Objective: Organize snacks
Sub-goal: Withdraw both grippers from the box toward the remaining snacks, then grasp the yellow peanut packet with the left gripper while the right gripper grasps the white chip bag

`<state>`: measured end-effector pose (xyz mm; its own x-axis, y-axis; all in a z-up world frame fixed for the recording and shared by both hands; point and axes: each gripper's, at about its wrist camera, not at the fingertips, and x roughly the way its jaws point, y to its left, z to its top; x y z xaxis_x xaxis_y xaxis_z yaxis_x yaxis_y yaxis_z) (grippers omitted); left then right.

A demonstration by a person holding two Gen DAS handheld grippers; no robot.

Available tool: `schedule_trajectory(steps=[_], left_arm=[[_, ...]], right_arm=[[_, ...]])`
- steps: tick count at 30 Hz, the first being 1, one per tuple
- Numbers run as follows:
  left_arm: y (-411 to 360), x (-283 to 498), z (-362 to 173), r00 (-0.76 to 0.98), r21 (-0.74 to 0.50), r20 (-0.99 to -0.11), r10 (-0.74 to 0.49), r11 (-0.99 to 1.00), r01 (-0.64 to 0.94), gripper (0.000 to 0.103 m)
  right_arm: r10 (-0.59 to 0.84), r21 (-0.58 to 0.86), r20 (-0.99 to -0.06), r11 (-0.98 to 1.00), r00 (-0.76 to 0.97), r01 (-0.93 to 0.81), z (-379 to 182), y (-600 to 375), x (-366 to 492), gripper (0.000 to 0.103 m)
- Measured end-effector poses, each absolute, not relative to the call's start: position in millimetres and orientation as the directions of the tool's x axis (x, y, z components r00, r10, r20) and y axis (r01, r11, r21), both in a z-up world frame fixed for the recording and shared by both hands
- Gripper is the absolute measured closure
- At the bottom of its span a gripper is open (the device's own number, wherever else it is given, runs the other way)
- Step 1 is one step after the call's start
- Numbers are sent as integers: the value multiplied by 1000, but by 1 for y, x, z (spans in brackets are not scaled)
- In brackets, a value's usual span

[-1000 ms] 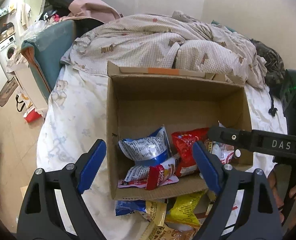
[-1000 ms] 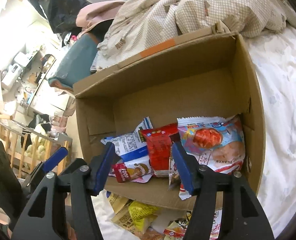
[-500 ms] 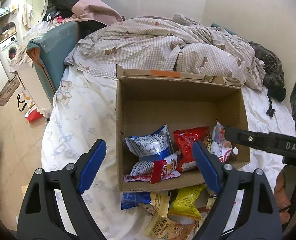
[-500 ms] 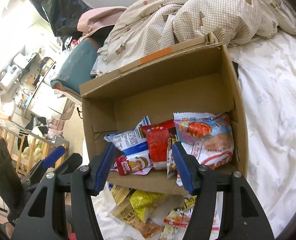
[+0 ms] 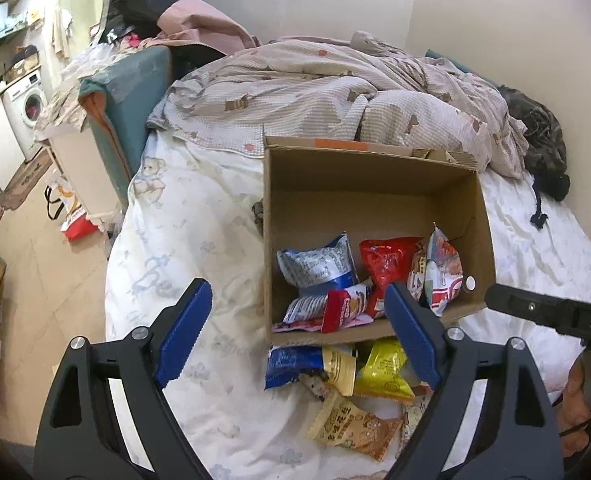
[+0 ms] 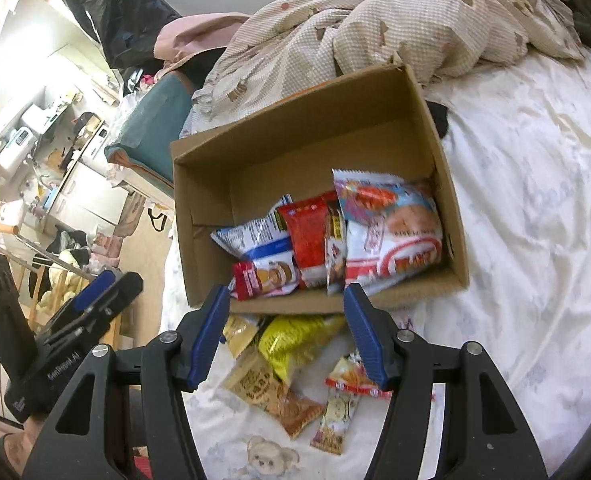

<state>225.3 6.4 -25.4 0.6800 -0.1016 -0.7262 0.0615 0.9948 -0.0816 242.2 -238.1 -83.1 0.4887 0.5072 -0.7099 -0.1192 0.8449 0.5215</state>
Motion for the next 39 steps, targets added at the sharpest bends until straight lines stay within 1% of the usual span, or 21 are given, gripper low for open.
schedule_trajectory(steps=[7,10,13,16,19,22,25,29,31,35,39], left_arm=[[17,205,-26,665,-109,-738,-113,993,47,17],[20,197,-26,657,-126,-742,-130,991,53,17],[20,192,-30,633,-130,-760,-149,989,76,17],[22,186,-34,620,-121,-772,-140,990,72,13],[26,181,-40,606,-115,-787,-114,993,37,12],[35,178,-48,580,-131,-808,-102,991,-8,12],[43,180,-61,535,-150,-840,-93,987,-64,12],[44,183,-84,445,-175,-888,-114,980,-98,12],[41,184,-99,398,-202,-907,-138,972,-123,12],[22,173,-144,308,-219,-941,-140,945,-242,12],[-5,168,-155,340,-234,-930,-140,938,-254,12]], right_arm=[[471,509,-725,858,502,-71,-86,-248,215,39],[480,521,-728,851,490,-59,-89,-251,206,24],[476,513,-731,856,489,-67,-89,-249,197,23],[478,520,-734,853,483,-54,-91,-252,190,19],[465,525,-742,851,483,-12,-96,-259,183,16],[440,519,-768,854,465,49,-106,-267,179,15],[453,542,-776,834,438,97,-118,-275,179,15],[457,549,-787,825,416,132,-127,-281,178,15],[454,548,-789,824,413,142,-128,-282,179,15],[462,560,-783,815,416,149,-128,-281,182,15],[459,565,-776,811,432,152,-125,-283,184,15]])
